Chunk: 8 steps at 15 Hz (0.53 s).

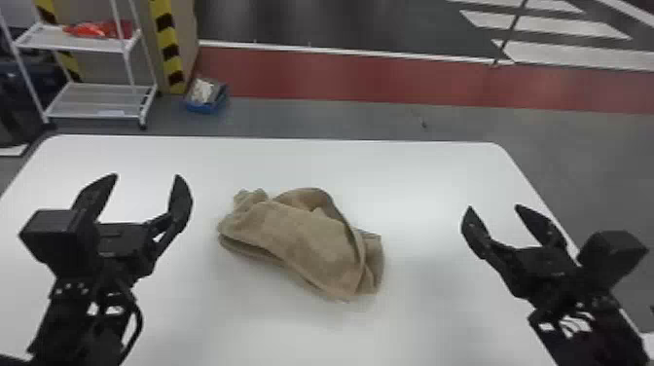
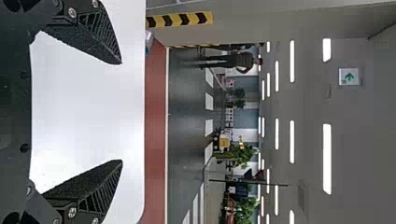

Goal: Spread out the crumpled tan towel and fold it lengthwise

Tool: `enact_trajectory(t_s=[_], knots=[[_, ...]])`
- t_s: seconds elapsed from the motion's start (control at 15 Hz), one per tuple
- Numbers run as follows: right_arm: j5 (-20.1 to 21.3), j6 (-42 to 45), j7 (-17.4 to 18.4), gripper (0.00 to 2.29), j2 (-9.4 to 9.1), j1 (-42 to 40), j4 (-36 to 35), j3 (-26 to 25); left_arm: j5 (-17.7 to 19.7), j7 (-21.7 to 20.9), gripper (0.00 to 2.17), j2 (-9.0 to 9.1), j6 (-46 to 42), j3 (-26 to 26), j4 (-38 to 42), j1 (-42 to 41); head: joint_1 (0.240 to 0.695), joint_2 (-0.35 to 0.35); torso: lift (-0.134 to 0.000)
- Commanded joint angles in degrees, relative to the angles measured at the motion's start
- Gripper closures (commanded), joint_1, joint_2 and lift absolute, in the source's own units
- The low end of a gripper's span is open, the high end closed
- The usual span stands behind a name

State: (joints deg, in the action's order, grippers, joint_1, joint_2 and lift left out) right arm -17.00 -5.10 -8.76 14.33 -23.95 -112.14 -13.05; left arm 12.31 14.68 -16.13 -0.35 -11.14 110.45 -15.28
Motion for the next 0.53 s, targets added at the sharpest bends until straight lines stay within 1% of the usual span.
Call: enact_trajectory(t_s=[0.0,0.07,0.13,0.2,0.27,0.33,0.4,0.47], knots=[[1.18,-0.13,-0.38,0.16,0.08,-0.39,1.49,-0.05,0.18,-0.09,0.14,-0.39,0.13,-0.20,0.73,-0.98,0.695,-0.152,-0.124],[1.27,-0.13,-0.91,0.19,0.08,-0.75,1.49,0.04,0.35,-0.17,0.14,-0.48,0.31,-0.29,0.82,-1.33,0.695,-0.156,-0.124],[1.18,0.22,-2.58,0.23,-0.01,-1.18,1.49,0.04,0.53,-0.26,0.14,-0.57,1.01,-0.64,1.09,-1.42,0.695,-0.159,-0.124],[1.09,0.39,-5.04,0.28,-0.18,-1.71,1.40,0.22,0.53,-0.26,0.14,-0.74,1.01,-1.16,1.17,-1.60,0.695,-0.160,-0.124],[0.39,0.74,-6.27,0.28,-0.36,-2.06,1.31,0.74,0.44,-0.35,0.14,-0.74,1.01,-1.43,1.17,-1.60,0.695,-0.156,-0.124],[-0.14,0.92,-7.50,0.28,-0.44,-2.50,0.96,1.89,0.44,-0.35,0.14,-0.74,1.19,-1.52,1.09,-1.60,0.695,-0.152,-0.124],[0.21,0.92,-8.38,0.28,-0.53,-2.77,0.17,3.38,0.35,-0.35,0.14,-0.74,1.19,-1.60,1.09,-1.60,0.695,-0.146,-0.124],[0.74,0.92,-8.47,0.28,-0.62,-2.85,-0.18,4.96,0.18,-0.35,0.15,-0.74,1.54,-1.69,1.09,-1.60,0.695,-0.137,-0.124]])
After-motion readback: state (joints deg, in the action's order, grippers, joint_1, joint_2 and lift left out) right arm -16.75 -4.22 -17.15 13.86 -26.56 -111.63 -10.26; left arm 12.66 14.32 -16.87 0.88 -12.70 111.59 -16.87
